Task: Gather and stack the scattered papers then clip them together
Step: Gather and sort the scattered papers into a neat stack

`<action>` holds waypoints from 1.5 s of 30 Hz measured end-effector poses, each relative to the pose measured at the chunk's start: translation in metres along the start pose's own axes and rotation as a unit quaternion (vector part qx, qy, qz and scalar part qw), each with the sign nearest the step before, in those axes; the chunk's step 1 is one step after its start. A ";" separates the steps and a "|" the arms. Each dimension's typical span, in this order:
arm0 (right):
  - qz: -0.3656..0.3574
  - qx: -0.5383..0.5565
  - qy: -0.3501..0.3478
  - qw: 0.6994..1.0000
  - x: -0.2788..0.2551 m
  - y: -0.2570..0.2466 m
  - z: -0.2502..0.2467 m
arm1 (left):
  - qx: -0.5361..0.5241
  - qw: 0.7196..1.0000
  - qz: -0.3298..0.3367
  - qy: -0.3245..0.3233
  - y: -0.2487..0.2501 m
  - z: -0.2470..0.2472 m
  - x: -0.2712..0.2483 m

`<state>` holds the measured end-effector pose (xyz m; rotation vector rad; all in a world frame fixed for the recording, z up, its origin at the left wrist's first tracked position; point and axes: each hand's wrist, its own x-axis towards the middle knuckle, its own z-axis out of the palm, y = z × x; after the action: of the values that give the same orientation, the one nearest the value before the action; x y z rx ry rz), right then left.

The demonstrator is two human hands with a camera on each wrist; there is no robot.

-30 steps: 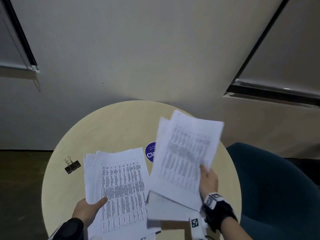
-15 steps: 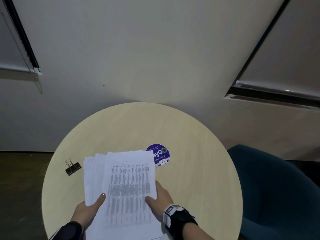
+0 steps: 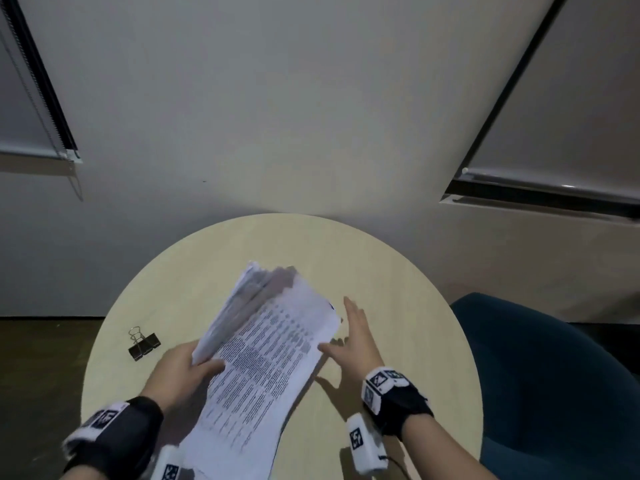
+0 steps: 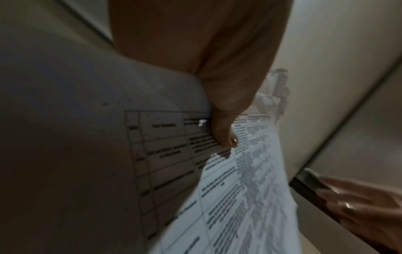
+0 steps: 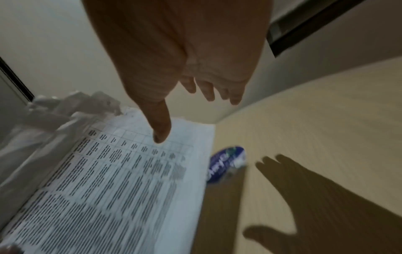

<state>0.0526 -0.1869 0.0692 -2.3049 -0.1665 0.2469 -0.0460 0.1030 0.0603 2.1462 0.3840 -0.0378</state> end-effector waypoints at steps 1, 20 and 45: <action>-0.027 -0.018 0.001 0.999 0.004 -0.008 -0.013 | 0.037 0.998 0.039 -0.021 0.011 -0.008 0.003; 0.081 0.235 -0.017 0.969 -0.044 -0.007 -0.031 | -0.290 0.956 -0.007 0.038 -0.009 -0.038 0.037; 0.039 0.147 -0.021 0.988 -0.044 0.035 -0.036 | -0.299 0.952 0.027 0.064 0.005 -0.005 0.003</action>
<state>0.0197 -0.2446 0.0725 -2.0161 -0.0571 0.3377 -0.0425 0.1050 0.0670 1.5583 0.3564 0.2248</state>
